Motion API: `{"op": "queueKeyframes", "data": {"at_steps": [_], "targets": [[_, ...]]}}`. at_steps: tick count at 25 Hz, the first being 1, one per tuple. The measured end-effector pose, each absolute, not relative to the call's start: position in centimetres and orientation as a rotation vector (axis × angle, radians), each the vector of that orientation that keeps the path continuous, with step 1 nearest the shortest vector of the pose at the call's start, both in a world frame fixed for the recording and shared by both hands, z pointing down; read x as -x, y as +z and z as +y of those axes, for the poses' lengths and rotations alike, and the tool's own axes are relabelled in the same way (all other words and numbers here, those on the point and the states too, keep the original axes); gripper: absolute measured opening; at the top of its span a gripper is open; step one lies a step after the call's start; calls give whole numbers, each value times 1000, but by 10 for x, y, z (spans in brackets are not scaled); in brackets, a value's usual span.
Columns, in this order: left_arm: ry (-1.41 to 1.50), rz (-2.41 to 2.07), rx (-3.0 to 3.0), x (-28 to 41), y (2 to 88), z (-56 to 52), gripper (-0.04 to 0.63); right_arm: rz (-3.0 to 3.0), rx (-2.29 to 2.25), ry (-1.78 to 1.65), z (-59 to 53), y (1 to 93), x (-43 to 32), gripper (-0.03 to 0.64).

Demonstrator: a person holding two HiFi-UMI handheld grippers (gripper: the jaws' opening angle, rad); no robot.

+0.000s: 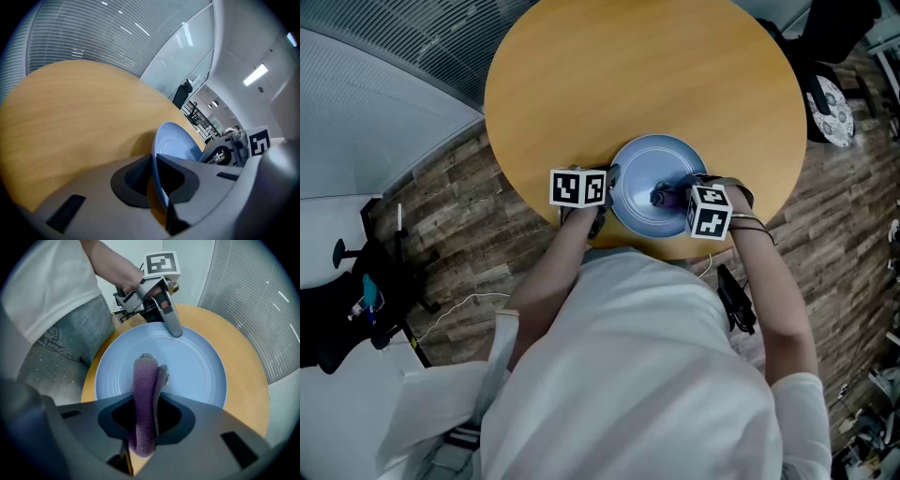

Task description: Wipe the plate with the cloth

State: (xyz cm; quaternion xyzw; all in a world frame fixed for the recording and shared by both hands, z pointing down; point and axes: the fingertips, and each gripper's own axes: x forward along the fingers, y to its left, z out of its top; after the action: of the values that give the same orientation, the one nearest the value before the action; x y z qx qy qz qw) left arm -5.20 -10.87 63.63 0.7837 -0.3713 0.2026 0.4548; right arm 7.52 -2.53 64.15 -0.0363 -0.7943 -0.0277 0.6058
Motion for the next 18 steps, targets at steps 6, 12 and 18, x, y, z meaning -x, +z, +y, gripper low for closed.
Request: {"op": "queueKeyframes", "data": {"at_steps": [6, 12, 18], "targets": [[500, -910, -1928, 52, 636, -110, 28, -1892, 142, -1, -11, 639, -55, 94], [506, -916, -1932, 51, 636, -109, 28, -1937, 163, 63, -2, 637, -36, 94], [505, -912, -1932, 52, 636, -109, 28, -1971, 170, 57, 1, 635, -14, 94]]}}
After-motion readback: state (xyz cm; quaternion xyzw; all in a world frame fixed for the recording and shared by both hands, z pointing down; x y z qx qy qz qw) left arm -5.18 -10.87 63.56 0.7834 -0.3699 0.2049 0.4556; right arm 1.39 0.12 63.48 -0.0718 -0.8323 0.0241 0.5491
